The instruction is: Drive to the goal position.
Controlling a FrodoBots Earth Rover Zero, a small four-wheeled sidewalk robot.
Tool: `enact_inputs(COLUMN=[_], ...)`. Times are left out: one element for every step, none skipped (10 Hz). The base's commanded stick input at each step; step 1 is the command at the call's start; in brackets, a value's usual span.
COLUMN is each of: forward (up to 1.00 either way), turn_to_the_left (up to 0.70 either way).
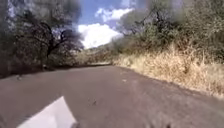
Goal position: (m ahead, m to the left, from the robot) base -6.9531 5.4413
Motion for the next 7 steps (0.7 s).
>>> enact_inputs(forward=[0.5,0.5,0.5,0.5,0.5,0.5,0.5], turn_to_the_left=[0.0,0.0,0.0,0.0,-0.22,-0.5,-0.5])
